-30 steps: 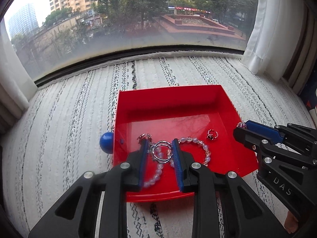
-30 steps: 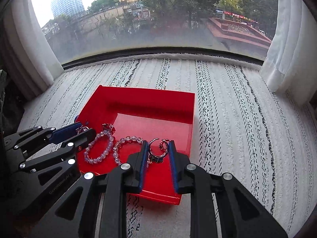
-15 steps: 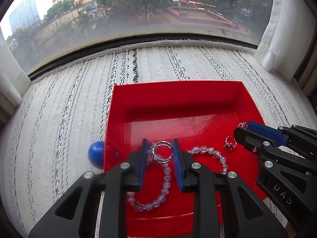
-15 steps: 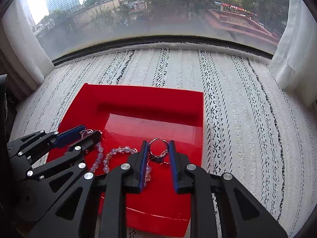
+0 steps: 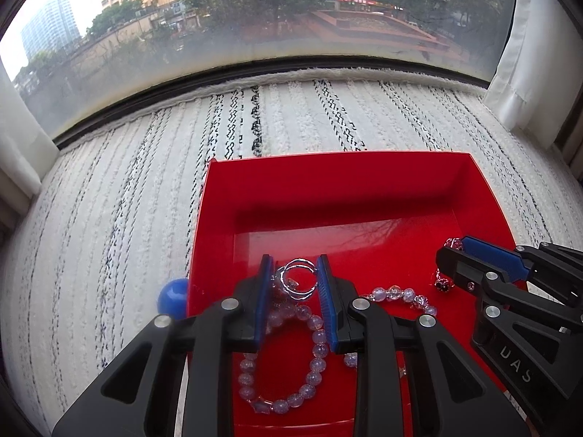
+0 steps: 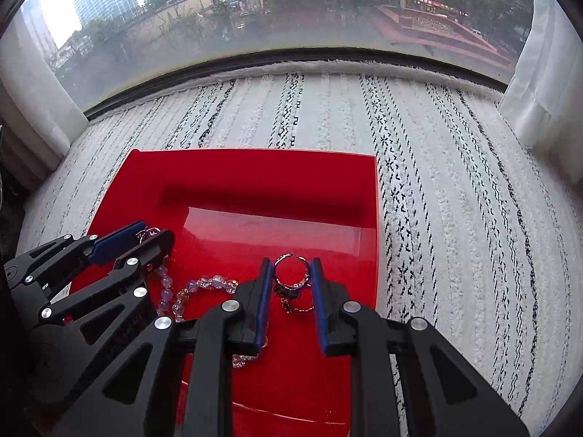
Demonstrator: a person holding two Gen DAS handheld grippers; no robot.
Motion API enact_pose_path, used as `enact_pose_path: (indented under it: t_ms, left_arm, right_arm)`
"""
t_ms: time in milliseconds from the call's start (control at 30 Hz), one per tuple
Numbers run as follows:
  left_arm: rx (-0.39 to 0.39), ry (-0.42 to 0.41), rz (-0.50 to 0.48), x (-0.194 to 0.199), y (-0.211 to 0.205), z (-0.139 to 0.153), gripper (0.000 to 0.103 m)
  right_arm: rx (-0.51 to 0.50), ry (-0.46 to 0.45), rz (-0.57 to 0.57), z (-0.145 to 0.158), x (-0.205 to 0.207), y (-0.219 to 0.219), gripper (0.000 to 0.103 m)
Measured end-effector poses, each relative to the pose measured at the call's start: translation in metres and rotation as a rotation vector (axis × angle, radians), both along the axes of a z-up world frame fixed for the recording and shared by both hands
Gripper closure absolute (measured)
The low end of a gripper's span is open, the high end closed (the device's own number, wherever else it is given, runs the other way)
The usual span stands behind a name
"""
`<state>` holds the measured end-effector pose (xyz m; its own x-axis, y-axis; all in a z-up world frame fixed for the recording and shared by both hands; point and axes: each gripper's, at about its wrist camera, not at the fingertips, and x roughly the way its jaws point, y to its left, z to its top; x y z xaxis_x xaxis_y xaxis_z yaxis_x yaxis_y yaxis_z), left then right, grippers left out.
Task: Organize jewelry
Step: 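Lower both rings into the tray and open the left and right tools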
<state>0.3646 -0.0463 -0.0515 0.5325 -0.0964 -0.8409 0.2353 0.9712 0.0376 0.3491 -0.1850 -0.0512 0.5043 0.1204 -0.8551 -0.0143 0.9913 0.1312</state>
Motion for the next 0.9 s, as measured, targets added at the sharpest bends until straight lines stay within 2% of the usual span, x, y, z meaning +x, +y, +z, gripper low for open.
enact_pose_path:
  t_ms: [500,600,667,900]
  left_arm:
    - [0.015,-0.007,0.001,0.000,0.000,0.000,0.079]
    - [0.012,-0.009,0.002,0.000,0.000,0.001,0.077]
    - [0.008,-0.014,0.002,0.000,0.001,0.002,0.071]
    - [-0.008,-0.037,0.003,-0.005,0.003,0.013,0.070]
  right_arm:
    - [-0.006,-0.006,-0.017,0.005,0.001,-0.004,0.082]
    - [-0.004,-0.006,-0.019,0.005,0.001,-0.004,0.082]
    - [-0.003,-0.006,-0.019,0.005,0.000,-0.004,0.082]
    - [0.001,-0.019,-0.022,0.010,-0.003,-0.004,0.082]
